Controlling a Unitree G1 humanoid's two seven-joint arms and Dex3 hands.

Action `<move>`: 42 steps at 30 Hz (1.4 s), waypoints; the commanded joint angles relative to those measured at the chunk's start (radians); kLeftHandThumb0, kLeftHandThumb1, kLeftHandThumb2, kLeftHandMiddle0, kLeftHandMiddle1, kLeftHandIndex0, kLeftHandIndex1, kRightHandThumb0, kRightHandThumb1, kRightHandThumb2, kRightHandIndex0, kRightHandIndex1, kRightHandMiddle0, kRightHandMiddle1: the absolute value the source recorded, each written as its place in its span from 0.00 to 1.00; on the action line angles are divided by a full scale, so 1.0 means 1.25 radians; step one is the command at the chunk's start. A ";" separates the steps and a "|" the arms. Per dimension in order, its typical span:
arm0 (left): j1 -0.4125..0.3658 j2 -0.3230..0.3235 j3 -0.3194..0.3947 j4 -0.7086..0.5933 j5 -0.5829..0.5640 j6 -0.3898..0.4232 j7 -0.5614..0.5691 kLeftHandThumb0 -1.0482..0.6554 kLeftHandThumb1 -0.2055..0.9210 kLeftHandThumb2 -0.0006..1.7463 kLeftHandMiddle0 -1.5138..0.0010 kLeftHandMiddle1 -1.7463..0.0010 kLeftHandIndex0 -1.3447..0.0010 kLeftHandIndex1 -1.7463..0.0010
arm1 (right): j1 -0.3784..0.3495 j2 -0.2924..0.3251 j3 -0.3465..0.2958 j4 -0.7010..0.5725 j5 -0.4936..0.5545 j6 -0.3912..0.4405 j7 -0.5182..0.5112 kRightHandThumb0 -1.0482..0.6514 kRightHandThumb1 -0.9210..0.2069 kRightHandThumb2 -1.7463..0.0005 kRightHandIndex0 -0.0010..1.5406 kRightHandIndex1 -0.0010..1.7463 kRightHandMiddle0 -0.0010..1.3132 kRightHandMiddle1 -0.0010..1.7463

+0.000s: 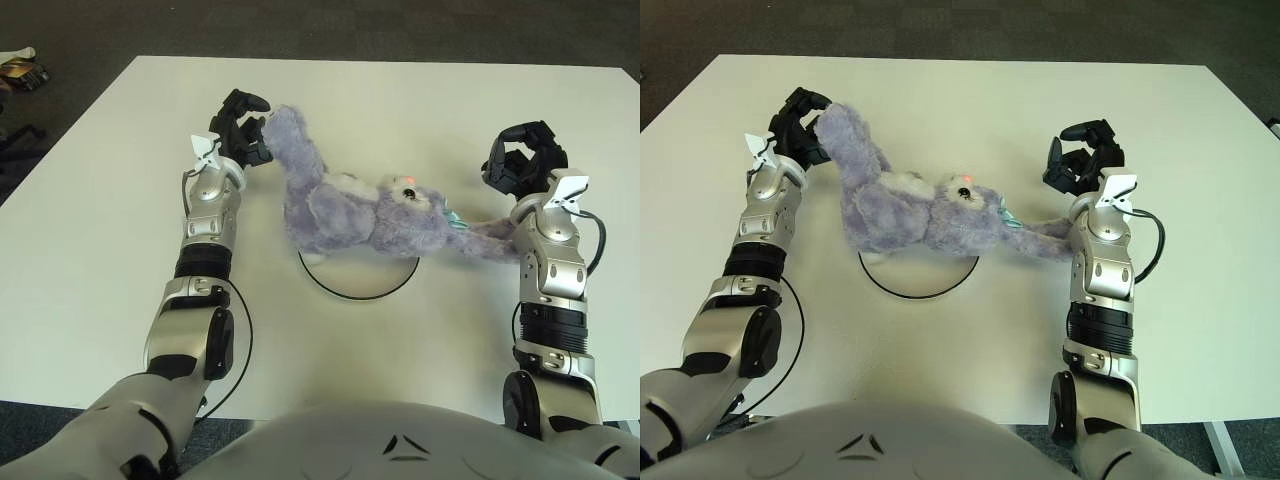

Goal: Put the doll into the plate.

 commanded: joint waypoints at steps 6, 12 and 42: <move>0.044 -0.021 0.005 -0.004 -0.005 0.005 0.016 0.61 0.39 0.81 0.63 0.00 0.59 0.00 | 0.017 0.031 -0.001 0.045 0.035 -0.069 0.019 0.61 0.52 0.28 0.40 0.93 0.32 1.00; 0.096 -0.046 -0.003 -0.085 -0.001 0.042 0.042 0.61 0.41 0.80 0.64 0.00 0.60 0.00 | 0.050 0.066 0.004 0.065 0.041 -0.115 0.013 0.61 0.53 0.29 0.43 0.87 0.34 1.00; 0.187 -0.074 -0.055 -0.094 0.042 -0.002 0.021 0.61 0.42 0.79 0.65 0.00 0.61 0.00 | 0.070 0.113 0.012 0.250 0.074 -0.349 0.074 0.61 0.60 0.29 0.55 0.71 0.42 1.00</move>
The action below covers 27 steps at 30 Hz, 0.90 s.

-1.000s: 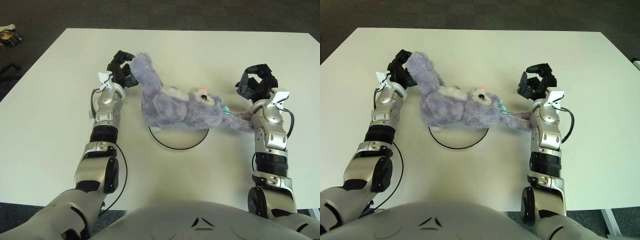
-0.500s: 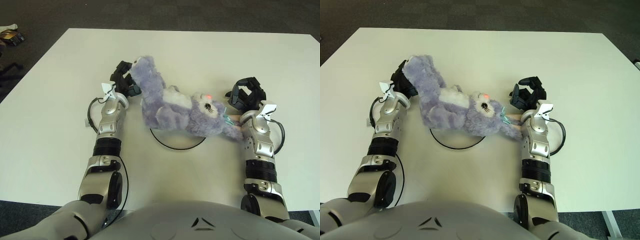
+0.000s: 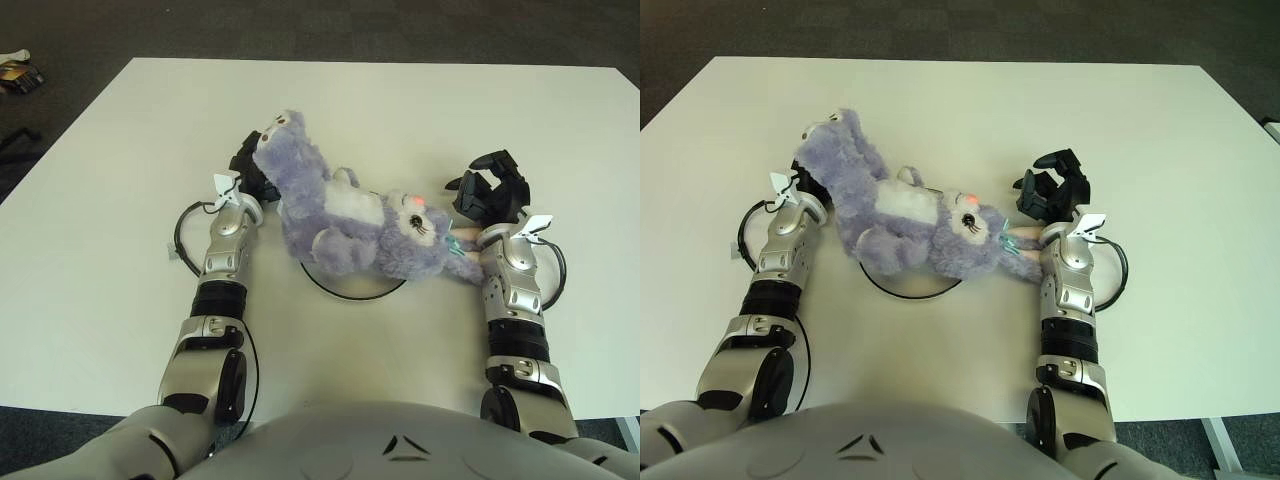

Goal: Put the doll into the plate.

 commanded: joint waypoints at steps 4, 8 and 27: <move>0.029 0.000 -0.011 0.018 0.014 -0.030 -0.007 0.61 0.42 0.79 0.65 0.00 0.61 0.00 | 0.026 0.014 0.003 0.036 0.003 -0.019 -0.010 0.61 0.63 0.27 0.56 0.71 0.42 1.00; 0.037 -0.005 -0.010 0.024 0.010 -0.054 -0.007 0.61 0.41 0.80 0.64 0.00 0.61 0.00 | 0.034 0.012 0.009 0.030 -0.007 -0.015 -0.018 0.61 0.65 0.25 0.57 0.72 0.43 1.00; 0.078 -0.050 0.003 0.017 -0.002 -0.125 0.015 0.61 0.39 0.82 0.63 0.00 0.59 0.00 | 0.051 0.017 0.018 0.010 -0.010 0.033 -0.055 0.61 0.68 0.16 0.53 0.90 0.37 1.00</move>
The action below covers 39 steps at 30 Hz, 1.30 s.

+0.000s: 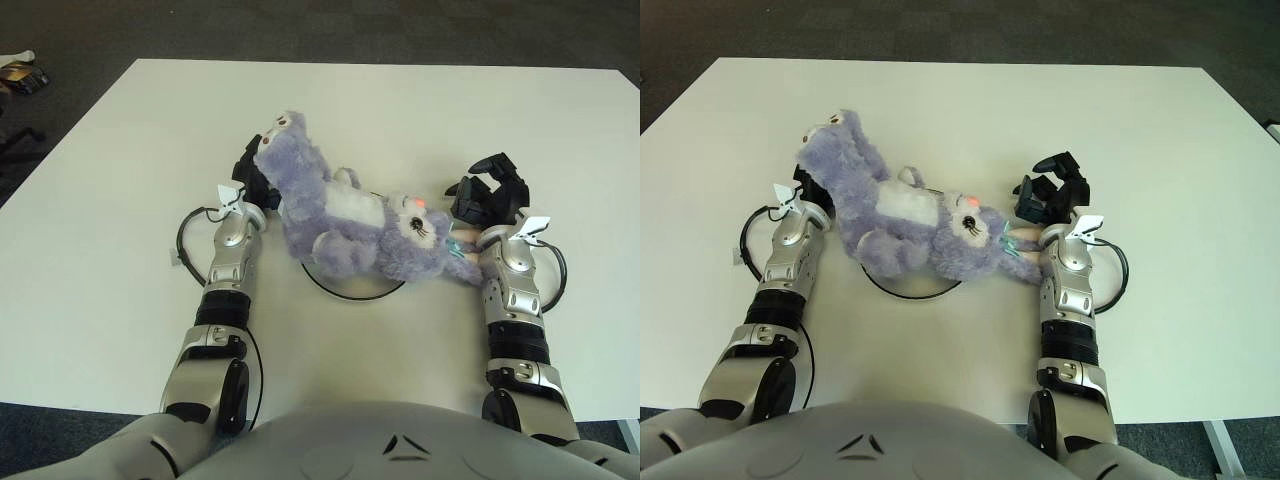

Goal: Put the doll into the plate.

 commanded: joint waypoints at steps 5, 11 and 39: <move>0.041 -0.030 0.014 0.047 -0.015 -0.054 0.008 0.61 0.37 0.83 0.62 0.00 0.58 0.00 | 0.028 0.028 0.006 0.078 -0.017 -0.075 -0.022 0.61 0.68 0.15 0.53 0.93 0.36 1.00; 0.033 -0.035 0.020 0.075 -0.014 -0.070 0.012 0.61 0.36 0.84 0.61 0.00 0.57 0.00 | 0.019 0.028 0.010 0.119 -0.033 -0.122 -0.040 0.61 0.71 0.15 0.56 0.89 0.39 1.00; 0.017 -0.036 0.021 0.123 0.005 -0.075 0.053 0.61 0.34 0.85 0.60 0.00 0.56 0.00 | -0.021 0.018 0.007 0.257 -0.029 -0.272 -0.047 0.61 0.71 0.11 0.50 0.99 0.40 1.00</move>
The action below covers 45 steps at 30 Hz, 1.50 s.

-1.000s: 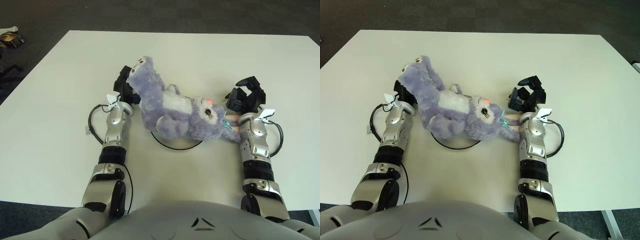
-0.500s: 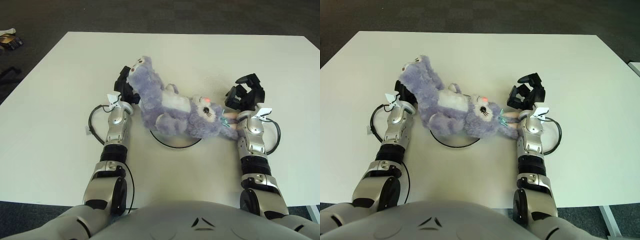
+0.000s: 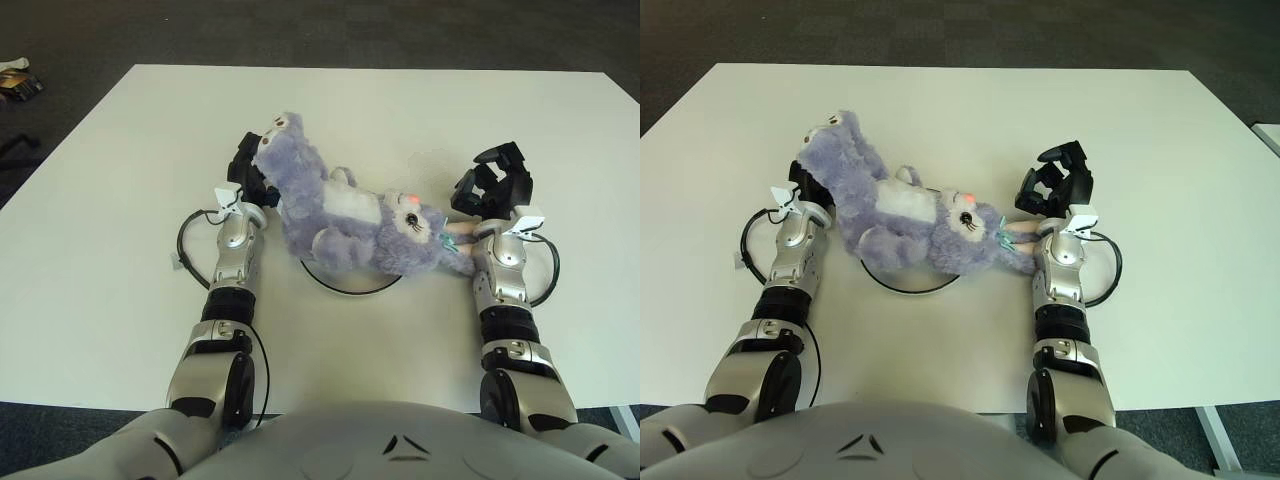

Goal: Put the doll into the plate.

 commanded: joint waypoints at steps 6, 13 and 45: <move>0.046 -0.015 -0.001 0.035 0.005 0.006 0.012 0.61 0.34 0.85 0.60 0.00 0.56 0.00 | 0.050 0.021 0.003 0.046 0.007 0.006 0.003 0.61 0.74 0.09 0.51 1.00 0.41 1.00; 0.047 -0.009 -0.005 0.032 0.011 0.015 0.013 0.61 0.32 0.86 0.59 0.00 0.55 0.00 | 0.054 0.022 0.004 0.033 0.011 0.026 0.003 0.61 0.73 0.09 0.51 1.00 0.40 1.00; 0.060 -0.012 -0.006 -0.004 0.002 0.039 0.006 0.61 0.29 0.89 0.57 0.00 0.53 0.00 | 0.083 0.019 0.009 -0.063 0.029 0.165 0.040 0.61 0.73 0.11 0.52 0.97 0.41 1.00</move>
